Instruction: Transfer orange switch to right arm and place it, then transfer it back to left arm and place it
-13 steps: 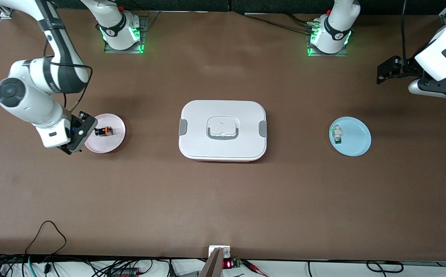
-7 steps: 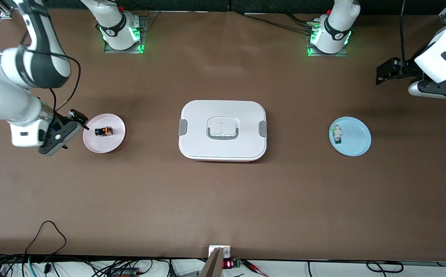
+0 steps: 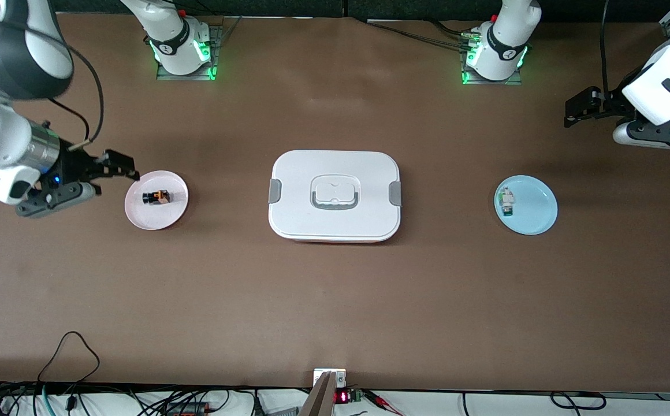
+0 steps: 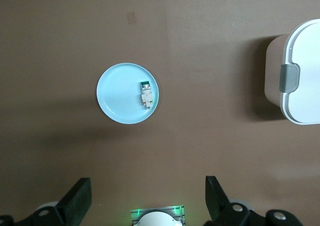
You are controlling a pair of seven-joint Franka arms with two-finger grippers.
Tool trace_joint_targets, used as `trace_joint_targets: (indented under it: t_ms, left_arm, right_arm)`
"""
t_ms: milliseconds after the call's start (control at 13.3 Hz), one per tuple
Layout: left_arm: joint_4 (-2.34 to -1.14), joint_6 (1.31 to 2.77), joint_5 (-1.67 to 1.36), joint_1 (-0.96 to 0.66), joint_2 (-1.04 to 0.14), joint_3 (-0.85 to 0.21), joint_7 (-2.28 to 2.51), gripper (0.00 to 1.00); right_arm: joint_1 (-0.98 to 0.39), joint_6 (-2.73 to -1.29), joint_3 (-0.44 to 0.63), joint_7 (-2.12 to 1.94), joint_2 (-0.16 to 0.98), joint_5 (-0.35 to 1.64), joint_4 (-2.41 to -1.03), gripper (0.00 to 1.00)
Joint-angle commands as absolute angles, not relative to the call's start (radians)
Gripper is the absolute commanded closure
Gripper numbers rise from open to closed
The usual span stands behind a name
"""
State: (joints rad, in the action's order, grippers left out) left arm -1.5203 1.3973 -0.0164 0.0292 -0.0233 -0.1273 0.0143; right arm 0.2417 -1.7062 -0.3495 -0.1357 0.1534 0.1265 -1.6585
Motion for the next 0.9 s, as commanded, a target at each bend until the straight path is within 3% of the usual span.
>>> trace_joint_targets:
  t_ms: [0, 151, 377, 603, 829]
  left_arm:
    - [-1.525, 1.408, -0.034, 0.031, -0.018, -0.124, 0.009, 0.0]
    - [-1.522, 1.408, -0.035, 0.031, -0.023, -0.124, 0.003, 0.0]
    - [-1.516, 1.478, -0.035, 0.031, -0.049, -0.124, 0.005, 0.0]
    - [-1.503, 1.479, -0.035, 0.031, -0.052, -0.124, 0.005, 0.0]
    - [-1.5, 1.479, -0.034, 0.031, -0.054, -0.124, 0.003, 0.0]
  right_arm:
    - [0.175, -1.538, -0.342, 0.055, 0.114, 0.123, -1.563, 0.0]
    - [0.147, -1.529, -0.255, 0.038, 0.089, 0.077, -1.557, 0.0]
    - [0.011, -1.51, 0.016, -0.009, 0.063, -0.001, -1.534, 0.0]
    - [0.05, -1.471, 0.035, 0.147, 0.064, -0.003, -1.536, 0.0]
    - [0.066, -1.506, 0.034, 0.044, 0.078, -0.081, -1.551, 0.0]
